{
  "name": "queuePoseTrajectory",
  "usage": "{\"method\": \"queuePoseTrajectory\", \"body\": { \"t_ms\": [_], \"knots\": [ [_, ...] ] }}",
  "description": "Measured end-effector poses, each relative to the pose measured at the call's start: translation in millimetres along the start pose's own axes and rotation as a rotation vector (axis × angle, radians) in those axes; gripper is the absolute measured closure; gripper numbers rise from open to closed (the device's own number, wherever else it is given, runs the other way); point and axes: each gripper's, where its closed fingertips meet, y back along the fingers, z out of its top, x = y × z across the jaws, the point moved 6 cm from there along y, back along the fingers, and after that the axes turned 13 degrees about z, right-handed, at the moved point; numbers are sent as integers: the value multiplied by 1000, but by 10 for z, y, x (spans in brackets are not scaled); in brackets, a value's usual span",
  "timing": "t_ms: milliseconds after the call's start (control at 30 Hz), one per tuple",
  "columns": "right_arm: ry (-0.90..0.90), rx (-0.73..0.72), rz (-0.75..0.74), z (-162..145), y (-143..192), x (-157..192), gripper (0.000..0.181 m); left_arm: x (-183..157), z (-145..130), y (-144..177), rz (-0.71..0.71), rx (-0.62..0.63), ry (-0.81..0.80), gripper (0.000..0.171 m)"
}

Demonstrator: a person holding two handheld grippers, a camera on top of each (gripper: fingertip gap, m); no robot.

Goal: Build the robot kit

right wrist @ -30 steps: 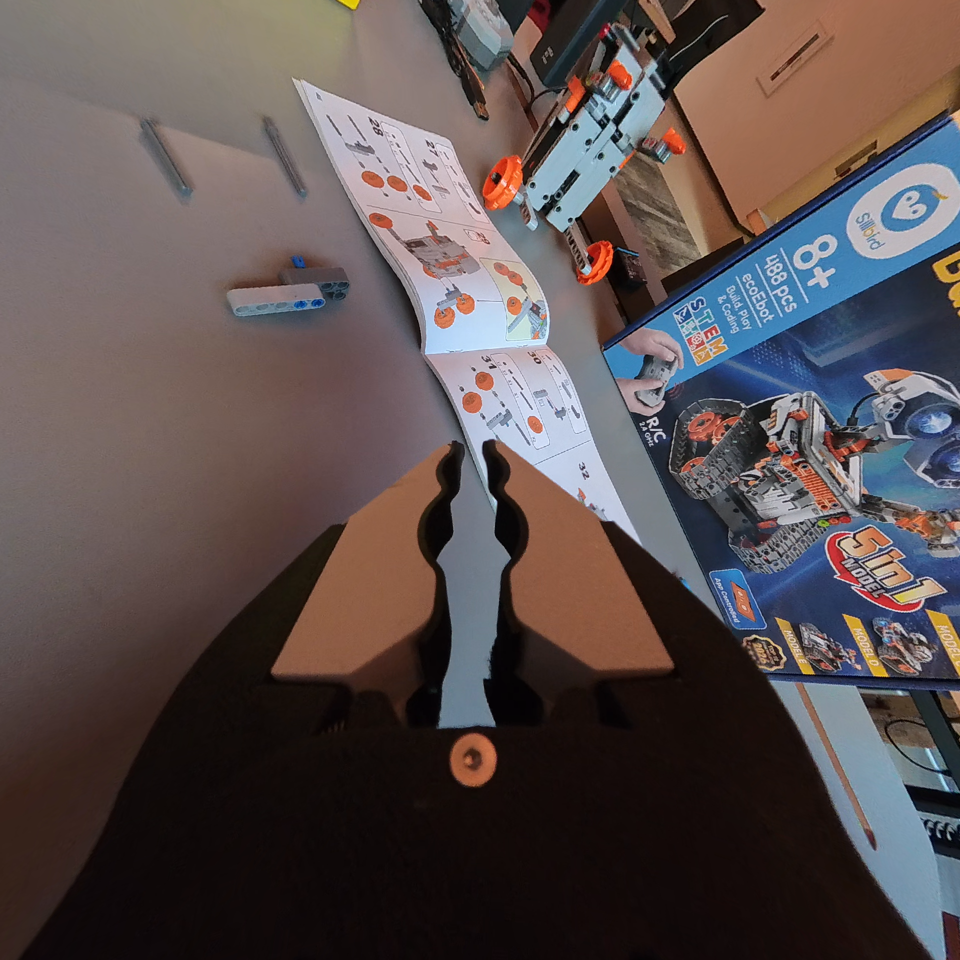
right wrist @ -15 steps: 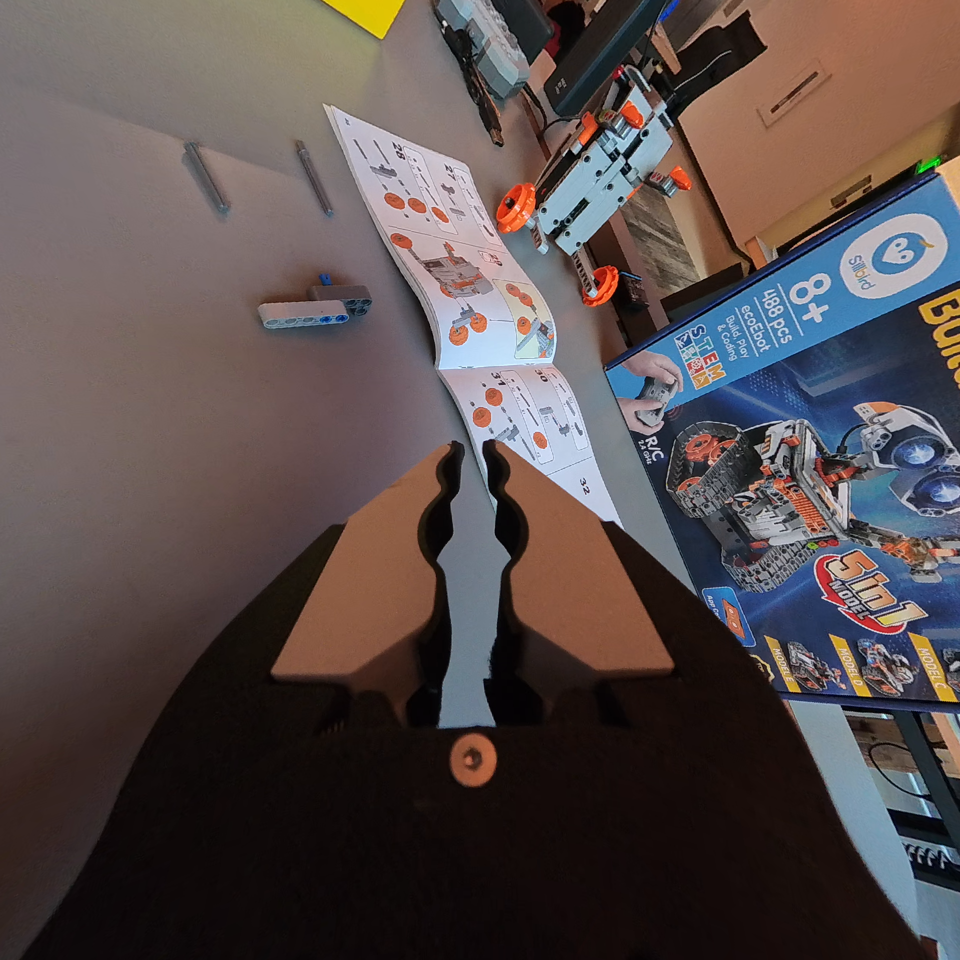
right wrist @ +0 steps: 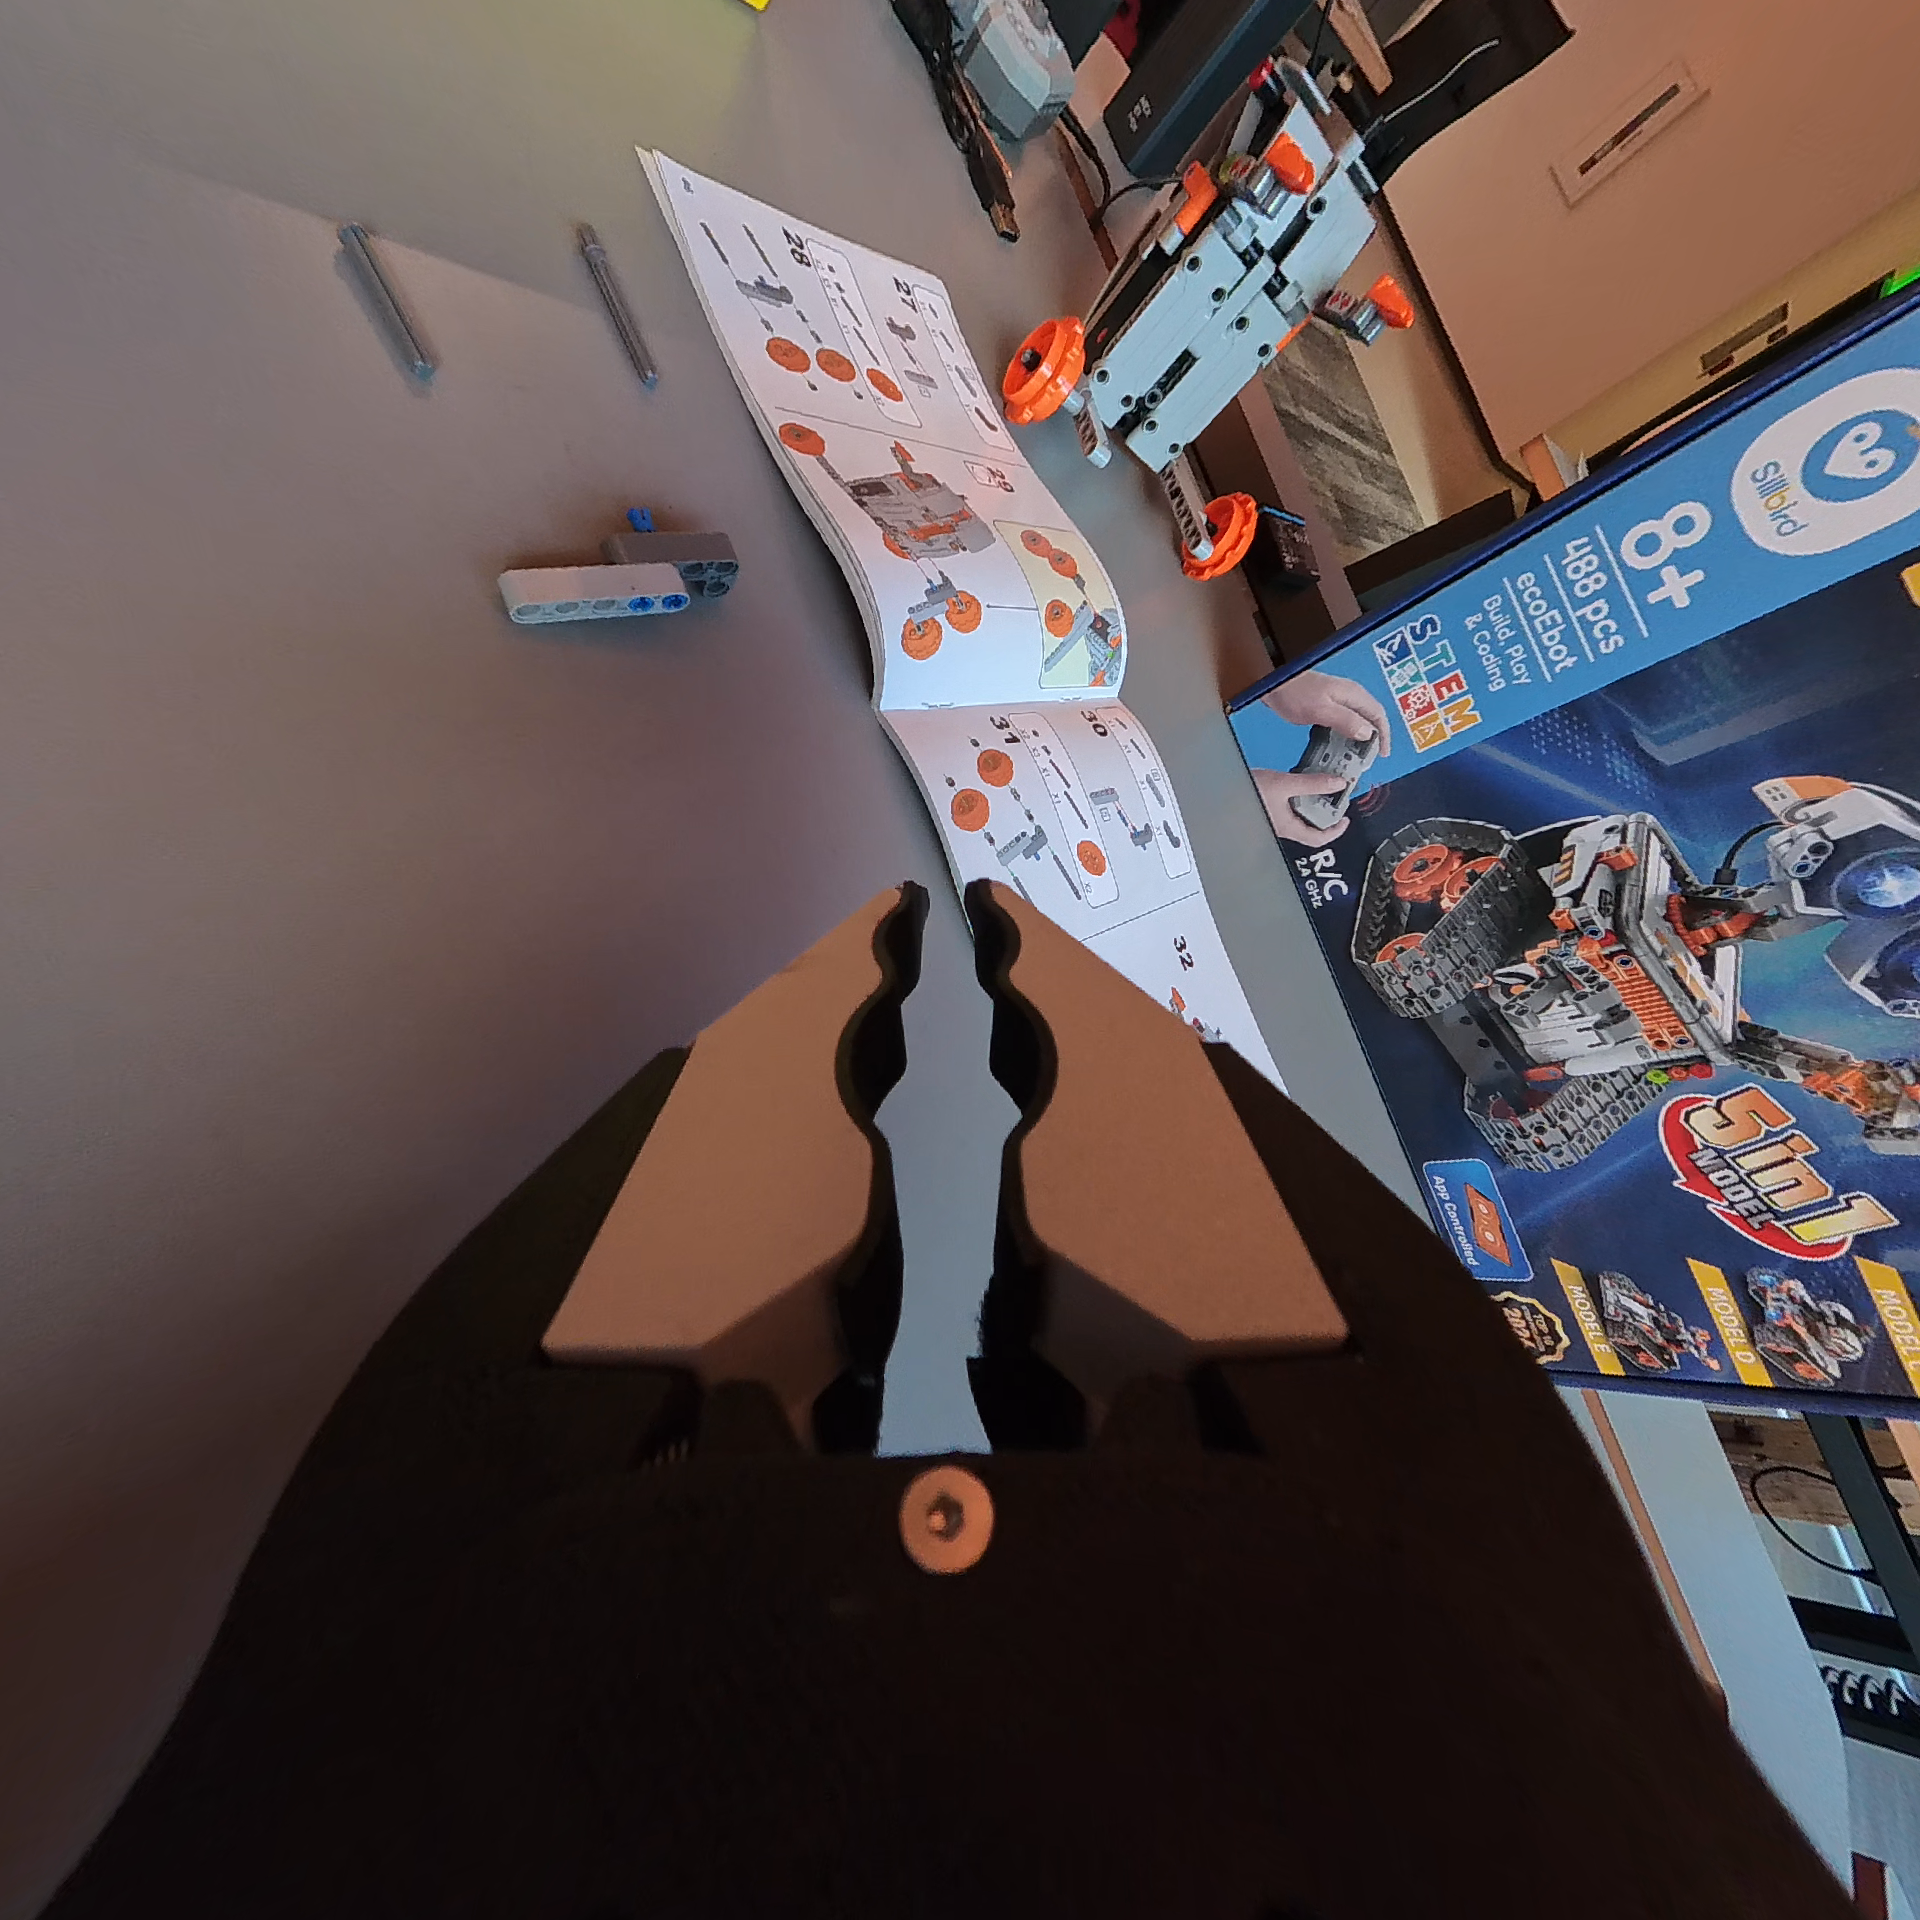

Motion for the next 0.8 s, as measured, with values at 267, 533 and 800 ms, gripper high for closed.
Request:
{"method": "queuePoseTrajectory", "body": {
  "t_ms": [267, 533, 800],
  "knots": [
    [-2, 9, 8, -16, -23, 4, 173, -190, -184, -113, -86, 141, -70, 147],
    [-3, 11, 11, -23, -23, 6, 174, -249, -41, -209, -151, 120, -8, 153],
    [2, 19, 14, -29, -26, 15, 173, -114, -86, -137, -105, 135, 33, 146]
  ]
}}
